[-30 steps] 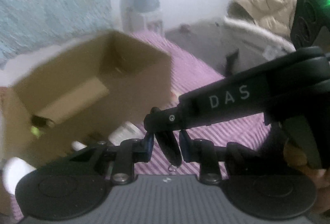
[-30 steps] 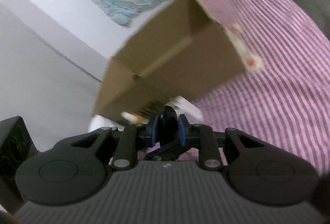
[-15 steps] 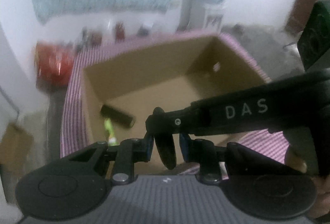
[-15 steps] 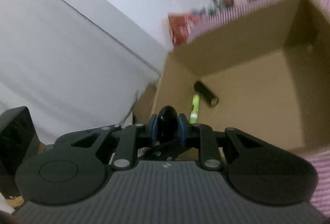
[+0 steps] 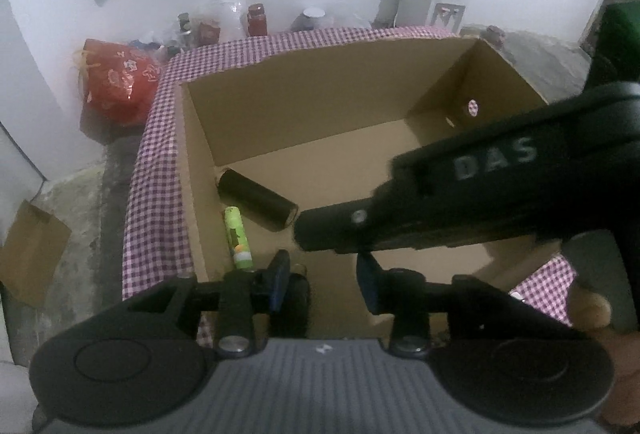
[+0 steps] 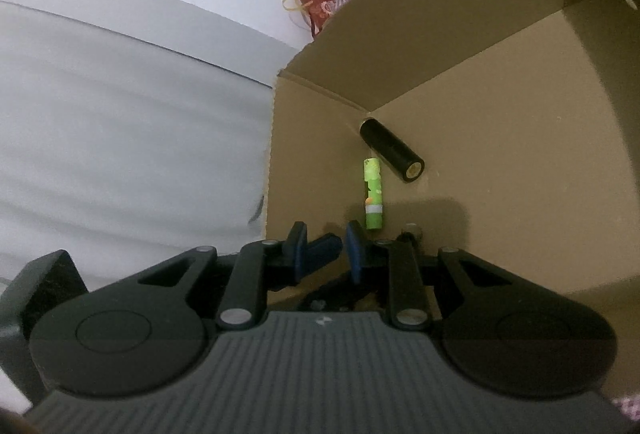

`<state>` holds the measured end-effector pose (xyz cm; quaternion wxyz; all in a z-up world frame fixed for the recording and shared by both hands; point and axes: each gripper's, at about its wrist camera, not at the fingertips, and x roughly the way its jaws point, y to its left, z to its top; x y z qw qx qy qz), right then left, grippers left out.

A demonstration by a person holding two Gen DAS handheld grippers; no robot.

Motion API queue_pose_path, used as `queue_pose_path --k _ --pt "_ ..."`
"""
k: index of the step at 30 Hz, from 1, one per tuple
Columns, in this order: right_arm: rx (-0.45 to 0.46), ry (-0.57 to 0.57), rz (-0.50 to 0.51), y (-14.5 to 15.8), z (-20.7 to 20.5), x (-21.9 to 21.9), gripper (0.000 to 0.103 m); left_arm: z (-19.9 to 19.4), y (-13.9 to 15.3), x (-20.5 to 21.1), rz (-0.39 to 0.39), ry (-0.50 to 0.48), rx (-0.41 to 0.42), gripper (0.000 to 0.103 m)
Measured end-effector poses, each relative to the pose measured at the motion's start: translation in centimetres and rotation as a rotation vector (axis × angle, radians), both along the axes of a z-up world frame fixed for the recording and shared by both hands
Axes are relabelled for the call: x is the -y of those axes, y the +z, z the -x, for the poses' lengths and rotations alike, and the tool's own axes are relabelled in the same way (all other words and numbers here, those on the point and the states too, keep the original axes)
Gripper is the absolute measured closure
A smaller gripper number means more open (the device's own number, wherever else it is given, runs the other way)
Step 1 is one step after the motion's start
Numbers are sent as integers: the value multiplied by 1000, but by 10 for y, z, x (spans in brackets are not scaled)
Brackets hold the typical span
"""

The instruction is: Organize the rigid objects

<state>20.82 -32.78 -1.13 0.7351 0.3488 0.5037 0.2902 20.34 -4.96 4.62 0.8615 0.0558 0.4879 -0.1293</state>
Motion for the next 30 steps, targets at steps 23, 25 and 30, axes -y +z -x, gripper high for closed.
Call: queue_pose_path --k 23,25,30 --pt "262 -237 85 14 202 119 60 149 17 -9 83 -137 167 33" --pt "239 -239 151 -4 210 113 60 156 -2 -3 64 -168 133 33" --pt "214 -213 264 -30 215 90 60 165 -38 12 54 -224 69 33"
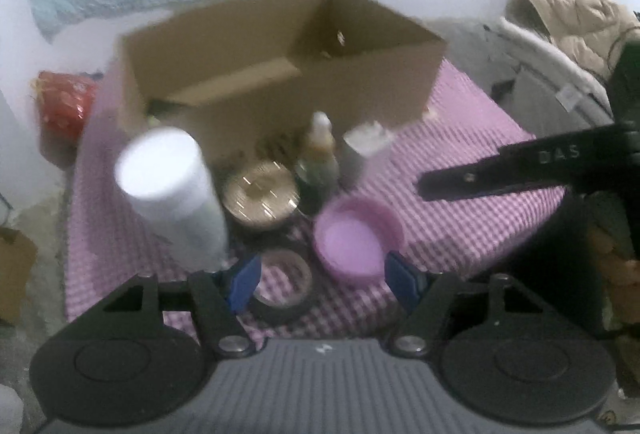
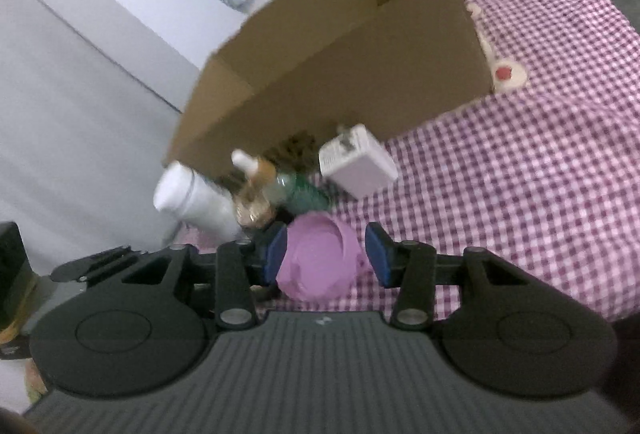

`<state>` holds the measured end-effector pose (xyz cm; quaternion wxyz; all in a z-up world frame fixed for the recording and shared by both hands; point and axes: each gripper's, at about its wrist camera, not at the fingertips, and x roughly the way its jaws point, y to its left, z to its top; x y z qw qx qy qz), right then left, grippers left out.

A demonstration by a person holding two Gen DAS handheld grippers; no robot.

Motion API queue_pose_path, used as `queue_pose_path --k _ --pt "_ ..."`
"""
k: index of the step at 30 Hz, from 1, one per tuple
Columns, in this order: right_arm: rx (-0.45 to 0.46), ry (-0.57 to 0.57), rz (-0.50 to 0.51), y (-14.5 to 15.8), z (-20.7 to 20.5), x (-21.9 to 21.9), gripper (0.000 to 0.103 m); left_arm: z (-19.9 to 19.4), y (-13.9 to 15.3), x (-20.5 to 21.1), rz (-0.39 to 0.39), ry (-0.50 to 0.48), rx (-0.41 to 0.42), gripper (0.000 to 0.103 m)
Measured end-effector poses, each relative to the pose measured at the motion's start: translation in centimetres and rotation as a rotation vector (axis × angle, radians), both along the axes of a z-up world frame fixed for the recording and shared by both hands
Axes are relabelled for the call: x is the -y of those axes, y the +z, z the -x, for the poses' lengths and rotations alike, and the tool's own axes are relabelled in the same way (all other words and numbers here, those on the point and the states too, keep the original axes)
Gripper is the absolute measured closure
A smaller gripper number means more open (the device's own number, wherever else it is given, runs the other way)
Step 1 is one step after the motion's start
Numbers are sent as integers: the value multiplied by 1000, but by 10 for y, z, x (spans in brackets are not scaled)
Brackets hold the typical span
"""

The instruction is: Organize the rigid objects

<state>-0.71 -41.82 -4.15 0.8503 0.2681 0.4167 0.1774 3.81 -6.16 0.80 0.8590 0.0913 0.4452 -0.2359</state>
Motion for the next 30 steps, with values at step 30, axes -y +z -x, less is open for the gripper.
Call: queue_pose_path --k 30 --pt "60 -83 462 -19 -20 -7 85 24 -28 10 -32 -45 109 37"
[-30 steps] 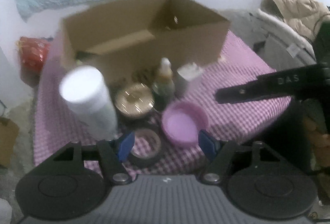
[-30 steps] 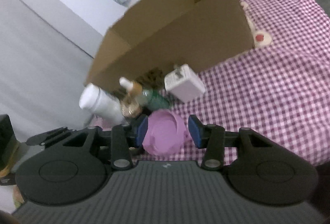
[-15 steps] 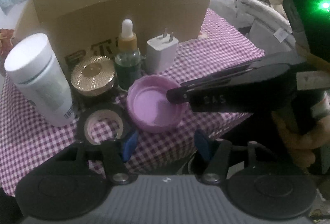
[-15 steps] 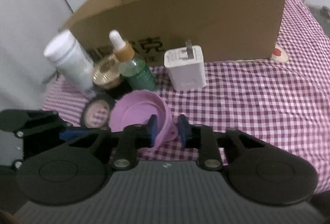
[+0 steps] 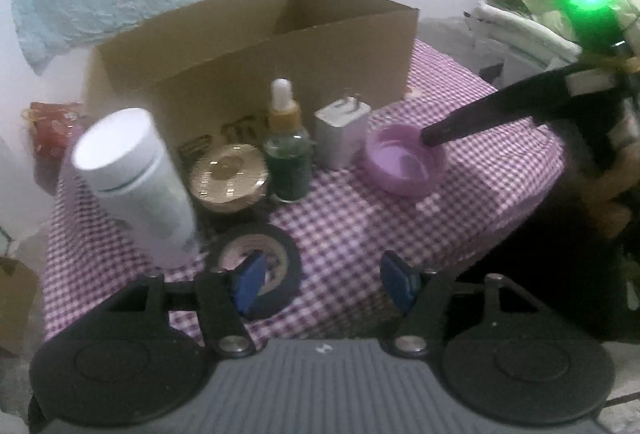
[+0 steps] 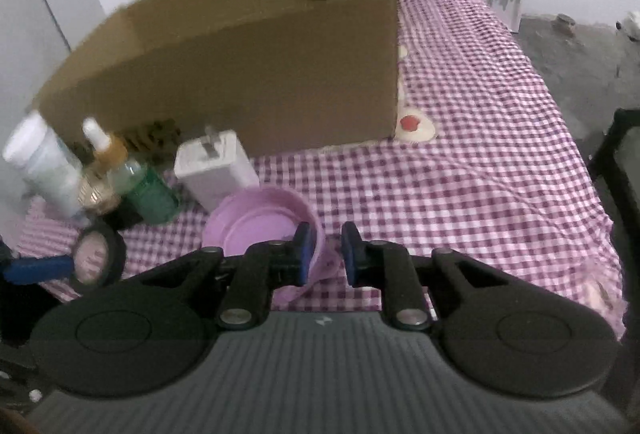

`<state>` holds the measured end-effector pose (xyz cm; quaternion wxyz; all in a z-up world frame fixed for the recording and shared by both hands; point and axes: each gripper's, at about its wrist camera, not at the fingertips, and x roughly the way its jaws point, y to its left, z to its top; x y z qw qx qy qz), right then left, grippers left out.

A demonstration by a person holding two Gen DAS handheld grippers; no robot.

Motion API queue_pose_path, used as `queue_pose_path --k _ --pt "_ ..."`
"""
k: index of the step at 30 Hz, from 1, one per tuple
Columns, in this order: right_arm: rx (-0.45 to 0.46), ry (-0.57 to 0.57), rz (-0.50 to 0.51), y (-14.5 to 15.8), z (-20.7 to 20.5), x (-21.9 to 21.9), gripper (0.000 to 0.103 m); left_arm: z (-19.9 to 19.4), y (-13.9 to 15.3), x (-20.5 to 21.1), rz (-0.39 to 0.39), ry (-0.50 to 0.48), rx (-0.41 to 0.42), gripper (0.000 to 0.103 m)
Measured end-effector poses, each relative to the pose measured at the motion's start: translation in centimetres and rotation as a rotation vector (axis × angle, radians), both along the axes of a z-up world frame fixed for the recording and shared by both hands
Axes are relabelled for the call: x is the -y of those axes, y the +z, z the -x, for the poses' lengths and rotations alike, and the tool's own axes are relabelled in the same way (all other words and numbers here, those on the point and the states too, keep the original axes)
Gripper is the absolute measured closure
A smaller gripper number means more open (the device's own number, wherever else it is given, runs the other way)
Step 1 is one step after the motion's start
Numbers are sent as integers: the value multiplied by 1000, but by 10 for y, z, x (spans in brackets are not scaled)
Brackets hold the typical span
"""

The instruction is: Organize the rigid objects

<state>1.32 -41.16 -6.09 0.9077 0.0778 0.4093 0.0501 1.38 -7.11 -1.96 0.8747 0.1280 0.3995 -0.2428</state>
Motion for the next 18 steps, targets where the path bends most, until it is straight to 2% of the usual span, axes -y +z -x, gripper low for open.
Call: queue_pose_path --k 3,4,7,10,13,18 --pt "51 -14 -21 18 10 5 67 -3 -1 -9 -6 43 5 37" --pt "77 -20 -16 26 15 5 65 -5 -2 -12 -5 54 2 37" --pt "116 -1 -62 45 24 2 64 -11 -7 -21 3 79 -21 37" --pt "109 102 -152 52 28 -17 64 -15 -11 -25 2 93 -39 37" --pt "61 225 -195 44 25 -50 64 -16 -16 -29 -4 96 -48 34" --pt "-49 312 -206 19 14 -96 66 -19 -25 -27 -15 102 -65 34"
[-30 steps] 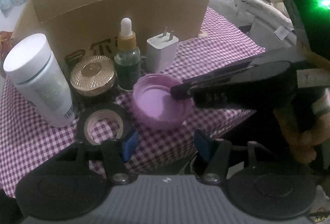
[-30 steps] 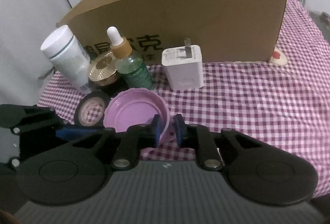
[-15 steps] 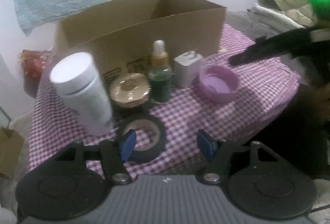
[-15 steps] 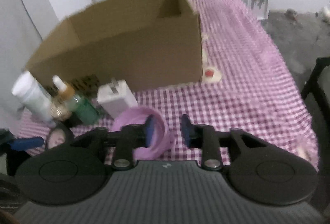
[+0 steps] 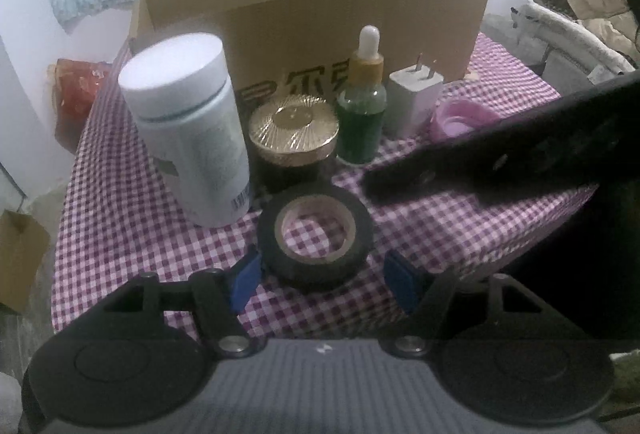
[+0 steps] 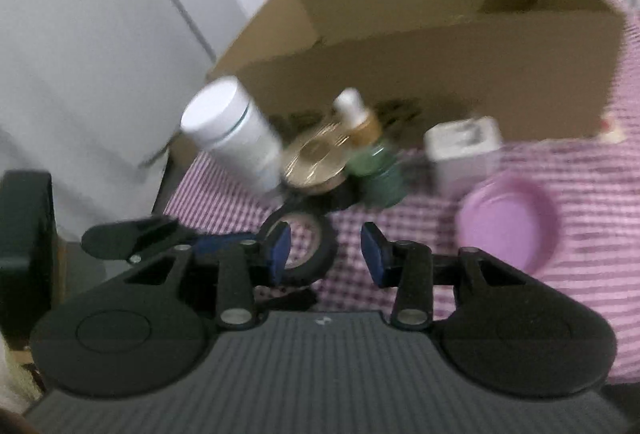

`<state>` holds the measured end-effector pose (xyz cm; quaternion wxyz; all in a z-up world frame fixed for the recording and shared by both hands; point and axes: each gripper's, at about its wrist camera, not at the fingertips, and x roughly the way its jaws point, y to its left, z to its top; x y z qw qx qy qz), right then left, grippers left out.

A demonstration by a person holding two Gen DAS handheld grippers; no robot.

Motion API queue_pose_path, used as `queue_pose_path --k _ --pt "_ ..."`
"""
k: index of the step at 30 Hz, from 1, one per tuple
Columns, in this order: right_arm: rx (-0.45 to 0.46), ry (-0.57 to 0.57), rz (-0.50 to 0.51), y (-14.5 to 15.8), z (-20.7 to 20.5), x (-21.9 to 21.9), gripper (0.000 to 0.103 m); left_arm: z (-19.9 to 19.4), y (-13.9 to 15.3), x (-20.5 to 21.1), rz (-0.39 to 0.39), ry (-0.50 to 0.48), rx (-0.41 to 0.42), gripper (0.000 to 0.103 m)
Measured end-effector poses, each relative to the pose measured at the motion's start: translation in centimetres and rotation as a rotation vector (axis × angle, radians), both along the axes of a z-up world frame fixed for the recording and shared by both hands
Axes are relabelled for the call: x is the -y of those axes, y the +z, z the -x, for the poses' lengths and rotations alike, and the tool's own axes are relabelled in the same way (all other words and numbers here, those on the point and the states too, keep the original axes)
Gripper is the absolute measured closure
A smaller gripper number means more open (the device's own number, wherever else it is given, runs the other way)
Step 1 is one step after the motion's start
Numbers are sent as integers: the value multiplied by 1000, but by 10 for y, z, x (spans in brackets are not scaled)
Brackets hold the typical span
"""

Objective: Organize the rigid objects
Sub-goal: 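Grasp the black tape roll by its rim with the right gripper, then carry the black tape roll over the cardboard box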

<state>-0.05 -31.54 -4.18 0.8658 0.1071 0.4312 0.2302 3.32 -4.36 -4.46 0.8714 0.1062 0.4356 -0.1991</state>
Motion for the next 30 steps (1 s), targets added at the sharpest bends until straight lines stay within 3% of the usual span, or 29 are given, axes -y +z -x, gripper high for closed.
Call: queue_pose_path --k 9,23,30 --pt "-80 8 46 -23 -20 -24 73 -3 -6 2 -8 -7 36 33" --pt "-35 27 95 -29 -25 -41 84 1 -2 4 -3 1 67 38" --pt "32 30 87 -2 -5 -39 84 23 31 6 -15 -9 152 38"
